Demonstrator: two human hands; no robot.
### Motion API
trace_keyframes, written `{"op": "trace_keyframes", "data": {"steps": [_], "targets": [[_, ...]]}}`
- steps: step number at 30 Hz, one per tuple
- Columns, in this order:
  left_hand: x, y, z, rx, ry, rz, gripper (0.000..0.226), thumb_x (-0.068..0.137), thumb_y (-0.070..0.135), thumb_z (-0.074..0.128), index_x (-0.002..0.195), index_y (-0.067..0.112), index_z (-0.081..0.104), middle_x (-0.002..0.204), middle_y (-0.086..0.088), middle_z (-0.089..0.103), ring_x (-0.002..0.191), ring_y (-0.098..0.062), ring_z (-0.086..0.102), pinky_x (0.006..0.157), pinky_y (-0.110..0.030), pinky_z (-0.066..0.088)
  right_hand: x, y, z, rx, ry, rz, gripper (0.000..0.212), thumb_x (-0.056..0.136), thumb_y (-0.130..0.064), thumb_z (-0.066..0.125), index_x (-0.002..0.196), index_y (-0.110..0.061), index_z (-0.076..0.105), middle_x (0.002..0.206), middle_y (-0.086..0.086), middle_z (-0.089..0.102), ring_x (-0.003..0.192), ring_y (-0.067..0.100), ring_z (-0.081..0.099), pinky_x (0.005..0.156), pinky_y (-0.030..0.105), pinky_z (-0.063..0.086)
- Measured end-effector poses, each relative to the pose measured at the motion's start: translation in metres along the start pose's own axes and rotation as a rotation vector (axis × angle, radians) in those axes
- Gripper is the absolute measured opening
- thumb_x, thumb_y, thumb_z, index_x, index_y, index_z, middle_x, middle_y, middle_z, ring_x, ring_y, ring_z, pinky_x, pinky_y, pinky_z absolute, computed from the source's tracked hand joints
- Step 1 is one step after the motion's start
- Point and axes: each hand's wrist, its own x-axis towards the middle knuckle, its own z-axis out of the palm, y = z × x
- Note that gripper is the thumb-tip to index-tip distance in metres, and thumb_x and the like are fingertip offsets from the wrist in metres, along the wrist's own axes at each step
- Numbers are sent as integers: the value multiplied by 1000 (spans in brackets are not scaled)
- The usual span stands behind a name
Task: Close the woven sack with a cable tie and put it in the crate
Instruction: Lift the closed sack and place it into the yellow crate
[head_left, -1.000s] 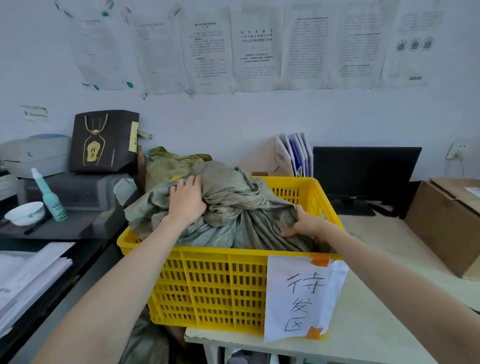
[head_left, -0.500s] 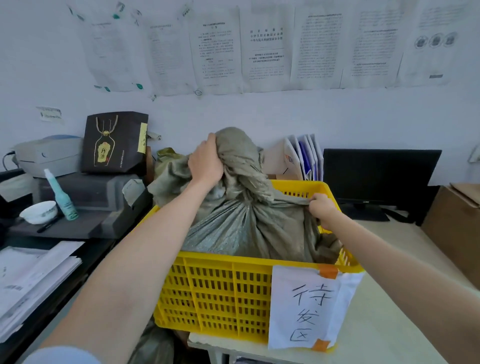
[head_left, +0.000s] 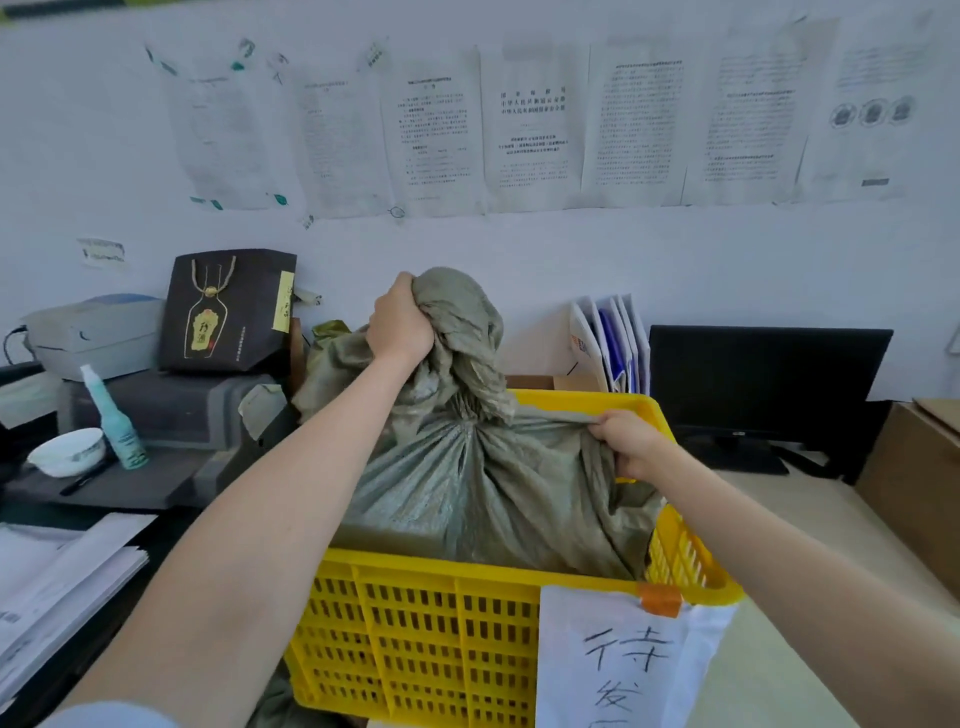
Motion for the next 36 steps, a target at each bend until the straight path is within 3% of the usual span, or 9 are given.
{"op": "trace_keyframes", "data": {"steps": [4, 8, 11, 17, 22, 26, 30, 34, 36], "targets": [[-23, -22, 23, 99, -59, 75, 23, 91, 5, 34, 108, 7, 49, 104, -17, 63, 98, -38, 58, 69, -41, 41, 1, 30, 0, -81, 4, 80, 39, 99, -13, 43, 138, -11, 40, 131, 19, 50, 112, 35, 53, 92, 50, 49], [-29, -22, 32, 146, -23, 62, 21, 90, 1, 37, 106, 6, 50, 102, -16, 64, 93, -38, 60, 70, -42, 44, -8, 10, -19, -74, 5, 32, 49, 96, -10, 51, 140, -24, 34, 131, 10, 44, 112, 36, 50, 63, 41, 50], [-25, -4, 32, 227, -2, 377, 36, 87, -4, 37, 116, 9, 52, 116, -14, 63, 106, -35, 57, 87, -45, 41, -10, -17, -34, -148, 141, -193, 46, 93, -11, 54, 136, -24, 42, 124, 11, 54, 111, 34, 57, 83, 44, 51], [-29, 38, 43, 410, -154, 1100, 41, 83, -1, 40, 120, 11, 55, 118, -12, 60, 106, -32, 52, 89, -42, 37, -25, -52, -63, 15, 162, -412, 34, 92, -10, 54, 125, -19, 51, 121, 13, 59, 106, 25, 61, 86, 38, 51], [-67, 42, 65, 407, -161, 1291, 54, 84, 6, 55, 128, 35, 43, 119, -9, 39, 109, -29, 34, 88, -48, 39, -31, -38, -80, 54, 62, -335, 47, 83, -15, 65, 127, -26, 50, 126, 13, 58, 108, 28, 60, 81, 40, 52], [-87, 38, 69, 324, -168, 1203, 44, 81, 8, 41, 123, 18, 34, 109, -10, 37, 93, -29, 40, 77, -42, 46, -37, -17, -76, -20, -215, -193, 73, 79, -8, 72, 126, -50, 35, 115, 3, 66, 106, 24, 62, 84, 47, 51], [-96, 36, 68, 241, -276, 969, 62, 74, -7, 54, 129, 15, 37, 118, -13, 44, 104, -30, 45, 86, -40, 43, -36, 3, -57, -179, -190, -237, 44, 82, 3, 59, 115, -27, 58, 114, 9, 68, 101, 23, 65, 81, 38, 55], [-108, 34, 66, -254, -534, 404, 49, 84, -6, 50, 120, 26, 58, 137, -5, 37, 130, -21, 34, 110, -36, 27, -30, 11, -51, -567, 62, -283, 15, 83, -13, 60, 96, -13, 68, 97, 9, 68, 94, 24, 63, 77, 36, 52], [-119, 39, 64, -502, -610, 153, 40, 90, -1, 44, 118, 22, 61, 138, -4, 47, 132, -18, 40, 109, -32, 30, -35, 14, -50, -697, -34, -193, 12, 86, -11, 58, 95, -10, 65, 90, 8, 63, 85, 22, 61, 63, 28, 48]]}}
